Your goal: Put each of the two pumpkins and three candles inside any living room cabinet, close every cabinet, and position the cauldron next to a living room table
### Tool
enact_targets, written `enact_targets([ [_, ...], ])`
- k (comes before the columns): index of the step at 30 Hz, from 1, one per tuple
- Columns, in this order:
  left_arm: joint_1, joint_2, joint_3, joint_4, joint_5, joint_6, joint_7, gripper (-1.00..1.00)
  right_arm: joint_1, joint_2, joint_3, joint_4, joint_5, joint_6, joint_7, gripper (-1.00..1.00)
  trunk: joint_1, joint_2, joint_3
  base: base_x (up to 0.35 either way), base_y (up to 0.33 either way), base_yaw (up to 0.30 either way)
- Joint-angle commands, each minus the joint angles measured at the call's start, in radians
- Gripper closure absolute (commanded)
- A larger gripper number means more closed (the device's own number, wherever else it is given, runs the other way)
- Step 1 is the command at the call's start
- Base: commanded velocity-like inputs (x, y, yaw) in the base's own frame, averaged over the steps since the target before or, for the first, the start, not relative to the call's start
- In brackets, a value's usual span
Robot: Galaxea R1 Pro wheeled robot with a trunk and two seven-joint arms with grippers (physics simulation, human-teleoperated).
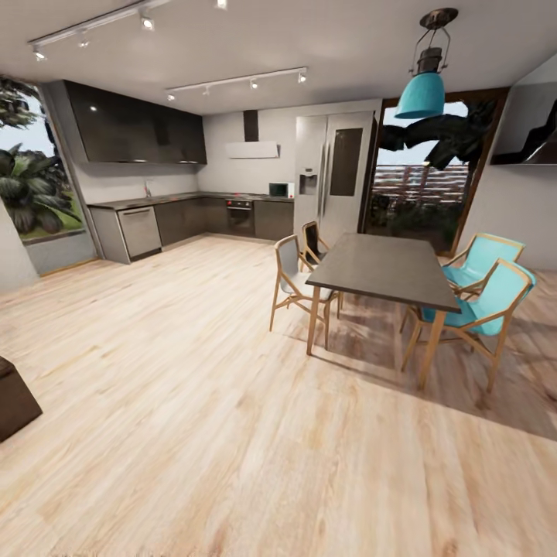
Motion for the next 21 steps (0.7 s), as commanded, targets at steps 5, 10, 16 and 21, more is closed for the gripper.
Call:
enact_targets([
  [5, 0.000, 0.000, 0.000, -0.001, 0.000, -0.002, -0.001, -1.00, -0.001, 0.000, 0.000, 0.001, 0.001, -0.003, 0.001, -1.00, 0.000, 0.000, -0.001, 0.000, 0.000, 0.241],
  [10, 0.000, 0.000, 0.000, -0.001, 0.000, -0.002, -0.001, -1.00, -0.001, 0.000, 0.001, 0.001, 0.001, -0.003, 0.001, -1.00, 0.000, 0.000, -0.001, 0.000, 0.000, 0.241],
  [16, 0.000, 0.000, 0.000, -0.002, 0.000, -0.002, -0.001, -1.00, -0.001, 0.000, 0.001, 0.001, 0.001, -0.003, 0.001, -1.00, 0.000, 0.000, -0.001, 0.000, 0.000, 0.241],
  [21, 0.000, 0.000, -0.001, -0.001, 0.000, -0.002, -0.001, -1.00, -0.001, 0.000, 0.001, 0.001, 0.001, -0.003, 0.001, -1.00, 0.000, 0.000, -0.001, 0.000, 0.000, 0.241],
])
